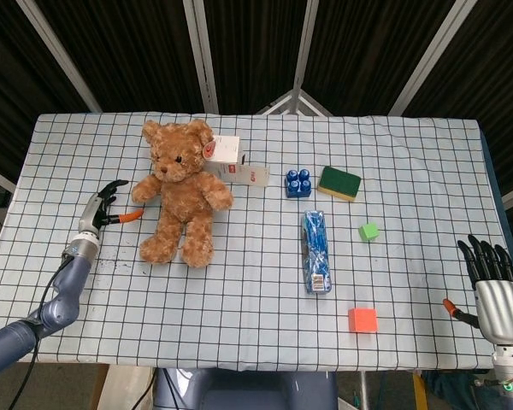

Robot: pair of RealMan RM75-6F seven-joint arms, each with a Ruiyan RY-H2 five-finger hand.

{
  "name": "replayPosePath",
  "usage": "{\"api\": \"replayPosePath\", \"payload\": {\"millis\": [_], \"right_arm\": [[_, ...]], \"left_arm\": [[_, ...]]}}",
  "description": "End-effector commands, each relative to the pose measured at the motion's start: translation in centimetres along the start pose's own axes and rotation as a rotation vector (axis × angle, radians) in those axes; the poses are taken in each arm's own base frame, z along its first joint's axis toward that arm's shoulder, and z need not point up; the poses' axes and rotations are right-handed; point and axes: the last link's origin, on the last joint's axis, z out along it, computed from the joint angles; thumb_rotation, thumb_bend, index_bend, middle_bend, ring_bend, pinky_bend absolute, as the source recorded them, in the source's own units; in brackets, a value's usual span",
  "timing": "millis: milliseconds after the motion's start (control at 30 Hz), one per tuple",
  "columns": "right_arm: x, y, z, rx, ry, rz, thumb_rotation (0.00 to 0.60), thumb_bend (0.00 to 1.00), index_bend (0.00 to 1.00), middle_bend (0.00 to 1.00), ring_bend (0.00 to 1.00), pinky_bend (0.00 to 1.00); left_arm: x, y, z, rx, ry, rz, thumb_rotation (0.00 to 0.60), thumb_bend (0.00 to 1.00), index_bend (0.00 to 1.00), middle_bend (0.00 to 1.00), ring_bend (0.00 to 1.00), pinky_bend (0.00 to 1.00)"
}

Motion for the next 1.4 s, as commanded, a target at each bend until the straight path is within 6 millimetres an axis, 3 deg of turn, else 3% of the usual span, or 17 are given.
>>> {"api": "replayPosePath", "payload": {"millis": [33,300,700,867,1400], "right_arm": [[-0.1,0.0,0.0,0.0,-0.006,0.003,0.6,0.15,0.0,0.0,0.0,0.0],[-0.2,0.1,0.1,0.002,-0.023,0.017,0.6,0.15,0.0,0.0,0.0,0.0],[-0.1,0.1,0.1,0.001,-0.017,0.021,0.6,0.15,0.0,0.0,0.0,0.0],[-0.1,0.1,0.1,0.001,-0.018,0.02,0.6,0.15,0.0,0.0,0.0,0.0],[-0.1,0.0,0.0,0.007,-0.025,0.028,0.6,0.15,0.0,0.0,0.0,0.0]], "left_arm": [[-1.0,0.3,0.6,-0.002,-0.012,-0.023,0.6,0.23,0.2,0.12,0.0,0.0],[-1.9,1.0,1.1,-0.04,0.004,-0.06,0.6,0.3,0.25,0.18,0.0,0.0],[-2.1,0.4,1.4,-0.021,0.025,-0.055,0.6,0.31,0.26,0.2,0.0,0.0],[-2.3,0.3,1.5,-0.019,0.029,-0.045,0.6,0.32,0.31,0.24,0.0,0.0],[-2.8,0.3,1.7,-0.025,0.075,-0.021,0.6,0.55,0.39,0.31,0.0,0.0]]}}
